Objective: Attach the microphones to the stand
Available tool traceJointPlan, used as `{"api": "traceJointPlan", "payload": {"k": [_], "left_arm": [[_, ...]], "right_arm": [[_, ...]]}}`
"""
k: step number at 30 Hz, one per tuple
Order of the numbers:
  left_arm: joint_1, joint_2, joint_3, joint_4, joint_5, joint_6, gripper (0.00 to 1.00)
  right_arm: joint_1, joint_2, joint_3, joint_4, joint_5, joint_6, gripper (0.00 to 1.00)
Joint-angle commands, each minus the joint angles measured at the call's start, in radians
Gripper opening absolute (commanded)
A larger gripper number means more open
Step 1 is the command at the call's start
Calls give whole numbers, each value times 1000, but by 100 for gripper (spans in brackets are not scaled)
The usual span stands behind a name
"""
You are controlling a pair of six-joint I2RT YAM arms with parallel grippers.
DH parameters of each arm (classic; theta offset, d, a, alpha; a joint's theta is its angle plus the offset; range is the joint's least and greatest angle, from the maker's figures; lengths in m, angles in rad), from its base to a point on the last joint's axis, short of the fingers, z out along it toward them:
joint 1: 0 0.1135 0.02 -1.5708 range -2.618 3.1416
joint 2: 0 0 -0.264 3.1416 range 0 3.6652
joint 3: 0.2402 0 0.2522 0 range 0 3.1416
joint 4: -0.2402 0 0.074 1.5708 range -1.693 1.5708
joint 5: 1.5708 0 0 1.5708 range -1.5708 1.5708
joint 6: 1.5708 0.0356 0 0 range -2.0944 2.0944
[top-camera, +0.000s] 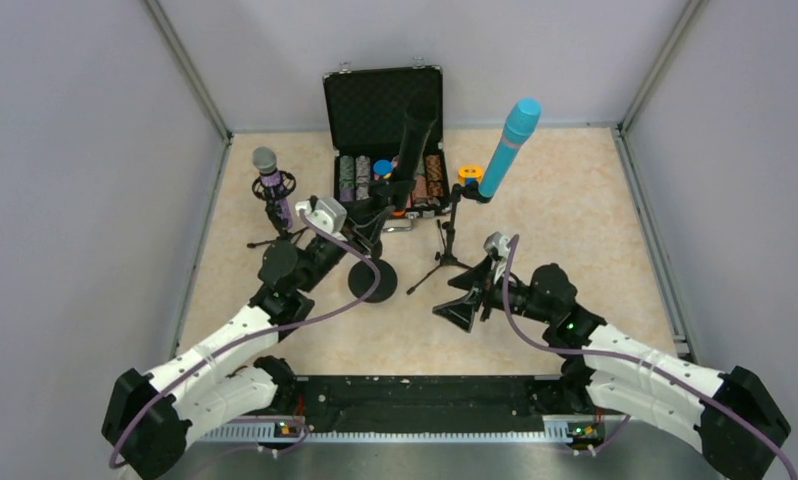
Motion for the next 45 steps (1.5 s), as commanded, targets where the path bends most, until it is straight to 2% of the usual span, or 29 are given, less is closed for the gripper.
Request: {"api": "traceJointPlan", "payload": {"k": [1,6,15,28,37,45], "left_arm": [[102,-27,11,188,113,-106,0],[194,24,21,266,173,-185,0],[257,138,36,417,220,-237,0],[292,387,-19,886,206,-274,0],[294,477,7,893,248,-227,0],[292,498,-25,893,237,-199,0]], "right_arm": [[-70,-15,-17,163,-102,103,91],[-143,-33,-58,260,-157,199,92],[-305,-57,-154,463,-241,385,93],[-316,-58,-160,442,-248,369,93],[-317,-144,-167,342,-208,327,93],[-317,-137,-169,326,-208,309,94]]}}
